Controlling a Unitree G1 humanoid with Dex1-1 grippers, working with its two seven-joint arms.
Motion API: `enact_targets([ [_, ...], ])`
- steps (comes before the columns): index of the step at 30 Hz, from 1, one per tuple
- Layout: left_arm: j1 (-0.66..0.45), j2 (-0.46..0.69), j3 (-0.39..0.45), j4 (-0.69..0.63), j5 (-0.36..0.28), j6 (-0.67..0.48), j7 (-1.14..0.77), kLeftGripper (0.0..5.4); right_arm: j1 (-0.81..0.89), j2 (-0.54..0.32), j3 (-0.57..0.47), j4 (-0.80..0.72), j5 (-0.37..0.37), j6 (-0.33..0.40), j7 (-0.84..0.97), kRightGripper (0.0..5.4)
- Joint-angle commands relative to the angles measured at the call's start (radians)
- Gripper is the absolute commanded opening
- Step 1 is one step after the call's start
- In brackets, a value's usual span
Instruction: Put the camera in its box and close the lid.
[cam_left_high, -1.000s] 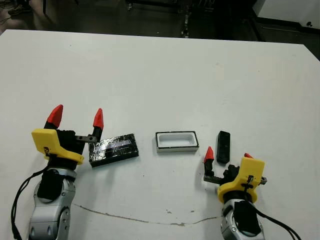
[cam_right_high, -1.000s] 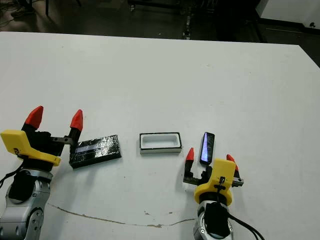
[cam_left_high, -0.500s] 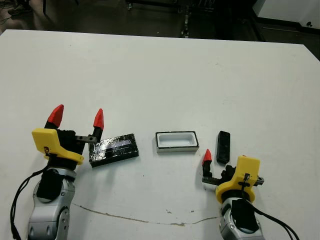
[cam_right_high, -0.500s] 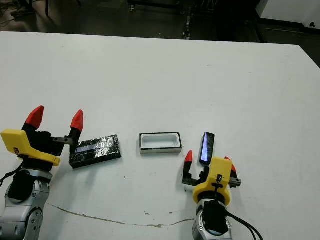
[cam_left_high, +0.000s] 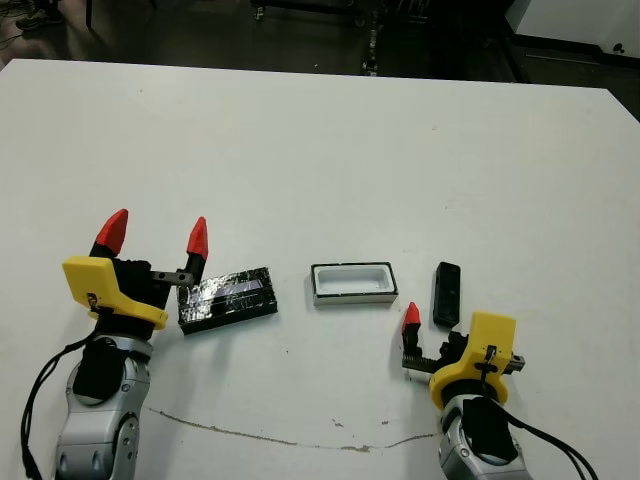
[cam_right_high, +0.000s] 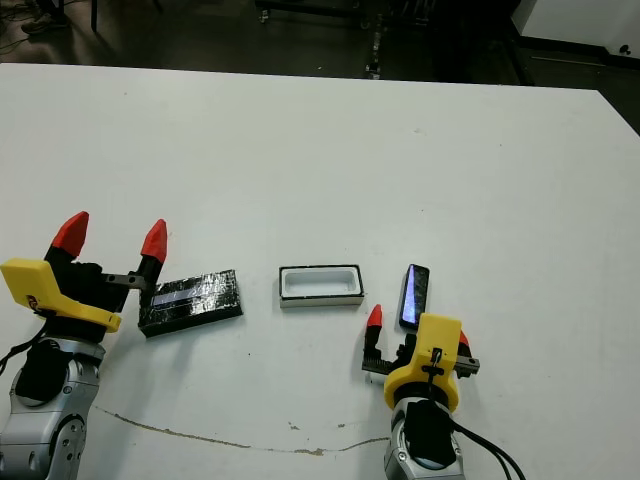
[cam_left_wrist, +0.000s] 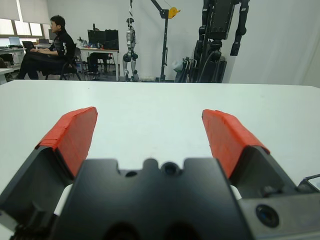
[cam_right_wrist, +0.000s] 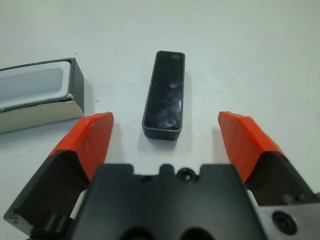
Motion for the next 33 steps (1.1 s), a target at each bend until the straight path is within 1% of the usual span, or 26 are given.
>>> enact_targets([
  [1,0.013,0.009,0.001,-0.005,0.001,0.015,0.000,5.36,-0.010,0.057,0.004,-0.007,0.011,0.029,-0.012,5.40],
  [3,0.014,0.009,0.003,-0.007,-0.001,0.021,0.001,5.36,-0.009,0.067,0.001,-0.014,0.024,0.043,-0.015,5.40],
  [7,0.013,0.008,0.004,-0.003,-0.002,0.012,-0.002,5.40,-0.009,0.069,-0.004,-0.018,0.045,0.052,-0.021,5.03],
  [11,0.012,0.005,0.006,-0.004,-0.011,0.016,-0.004,5.40,-0.011,0.068,-0.007,-0.020,0.061,0.063,-0.030,4.41],
  [14,0.014,0.006,0.004,-0.003,-0.003,0.010,-0.001,5.40,-0.014,0.063,-0.010,-0.023,0.070,0.074,-0.033,3.92],
  [17,0.014,0.007,0.004,-0.006,-0.008,0.017,-0.003,5.40,-0.016,0.060,-0.011,-0.022,0.071,0.078,-0.034,3.39],
  [24,0.014,0.003,0.006,0.000,-0.018,0.009,-0.007,5.40,-0.021,0.066,-0.024,-0.004,0.080,0.075,-0.039,2.21],
  [27,0.016,0.003,0.004,-0.002,-0.020,0.009,-0.005,5.40,-0.022,0.069,-0.031,0.010,0.085,0.063,-0.044,1.74],
  [28,0.016,0.003,0.004,-0.001,-0.022,0.008,-0.005,5.40,-0.022,0.071,-0.034,0.015,0.089,0.059,-0.046,1.64],
  [30,0.016,0.002,0.004,0.001,-0.024,0.006,-0.007,5.40,-0.022,0.074,-0.038,0.023,0.094,0.054,-0.051,1.64],
  [33,0.018,0.006,0.001,0.002,-0.007,-0.002,-0.001,5.40,-0.022,0.069,-0.037,0.035,0.090,0.040,-0.057,1.64],
])
